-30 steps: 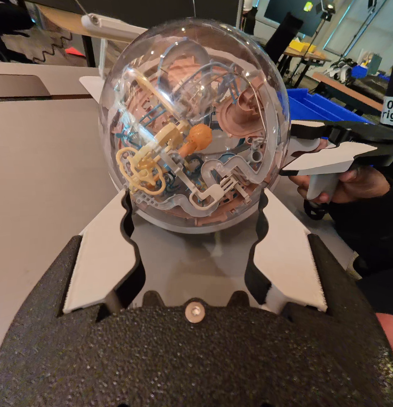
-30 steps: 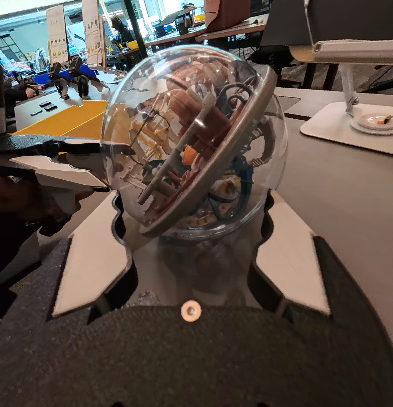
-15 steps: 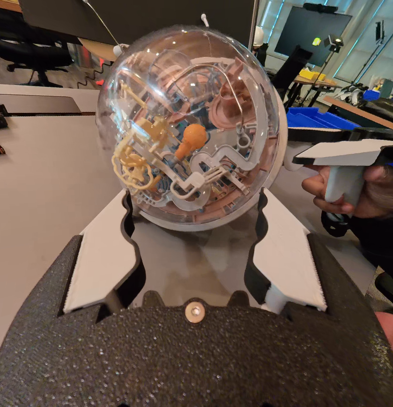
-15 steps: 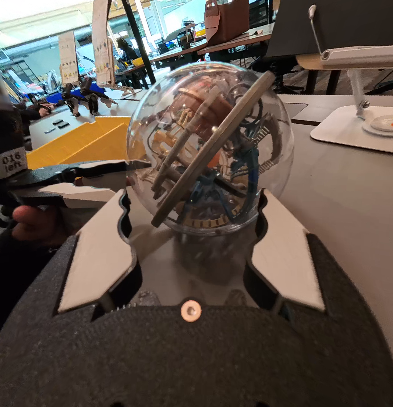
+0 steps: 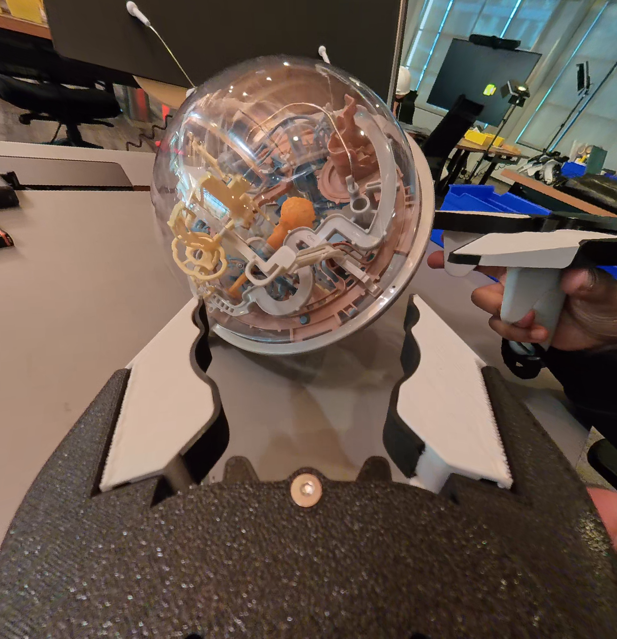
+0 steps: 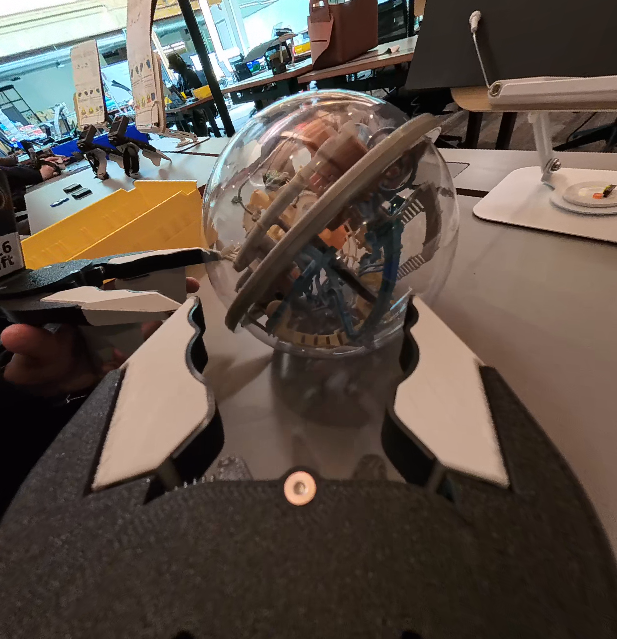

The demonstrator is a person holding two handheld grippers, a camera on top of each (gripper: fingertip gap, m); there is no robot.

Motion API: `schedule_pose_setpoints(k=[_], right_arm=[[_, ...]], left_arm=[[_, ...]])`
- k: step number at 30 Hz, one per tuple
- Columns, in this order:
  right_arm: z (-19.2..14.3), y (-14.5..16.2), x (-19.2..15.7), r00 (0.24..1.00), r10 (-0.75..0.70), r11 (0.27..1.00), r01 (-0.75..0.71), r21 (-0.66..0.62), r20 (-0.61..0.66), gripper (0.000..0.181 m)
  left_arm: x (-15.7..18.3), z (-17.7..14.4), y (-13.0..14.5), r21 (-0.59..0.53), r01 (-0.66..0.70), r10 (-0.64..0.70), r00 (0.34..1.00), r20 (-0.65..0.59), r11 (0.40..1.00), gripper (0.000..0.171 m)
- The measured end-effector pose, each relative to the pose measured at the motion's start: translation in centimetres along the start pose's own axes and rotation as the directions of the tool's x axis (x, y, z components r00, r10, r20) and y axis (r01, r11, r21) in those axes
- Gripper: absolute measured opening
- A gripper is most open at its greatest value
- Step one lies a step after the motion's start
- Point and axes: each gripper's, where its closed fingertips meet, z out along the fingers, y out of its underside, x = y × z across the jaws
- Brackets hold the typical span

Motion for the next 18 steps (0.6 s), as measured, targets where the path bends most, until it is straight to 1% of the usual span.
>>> schedule_pose_setpoints(k=[5,6,8,11,12,14,15,17,18], right_arm=[[-0.1,0.2,0.7,1.0,0.013,1.0,-0.013,-0.002,-0.016,0.115],[-0.1,0.1,1.2,0.999,0.007,1.0,-0.007,0.004,-0.031,0.115],[-1.1,-0.6,3.4,0.993,-0.021,0.999,0.026,0.042,-0.12,0.112],[-3.3,-2.2,8.7,0.95,-0.05,0.994,0.077,0.078,-0.309,0.106],[-4.2,-2.6,11.3,0.917,-0.055,0.993,0.093,0.077,-0.394,0.101],[-5.8,-2.5,17.7,0.814,-0.08,0.993,0.117,0.028,-0.575,0.098],[-6.4,-2.1,20.6,0.762,-0.1,0.993,0.115,-0.018,-0.639,0.099],[-7.1,-0.8,25.3,0.676,-0.118,0.993,0.058,-0.107,-0.728,0.099],[-7.0,-0.2,27.1,0.649,-0.105,0.991,0.008,-0.131,-0.754,0.099]], left_arm=[[0.1,0.2,0.1,0.002,0.009,-0.009,1.0,-0.012,1.0,0.113],[0.1,0.3,0.1,0.001,0.007,-0.007,1.0,-0.012,1.0,0.112],[0.1,0.3,0.1,0.003,0.004,-0.004,1.0,-0.011,1.0,0.112],[0.1,0.1,-0.1,0.011,-0.005,0.005,1.0,-0.012,1.0,0.112],[0.1,0.1,-0.2,0.013,-0.008,0.008,1.0,-0.012,1.0,0.112],[0.0,0.0,-0.2,0.016,-0.016,0.016,1.0,-0.008,1.0,0.112],[0.0,0.0,-0.1,0.018,-0.019,0.02,1.0,-0.006,1.0,0.112],[0.0,0.0,-0.2,0.025,-0.019,0.019,1.0,-0.008,0.999,0.112],[0.0,0.0,-0.3,0.029,-0.015,0.016,1.0,-0.011,0.999,0.112]])
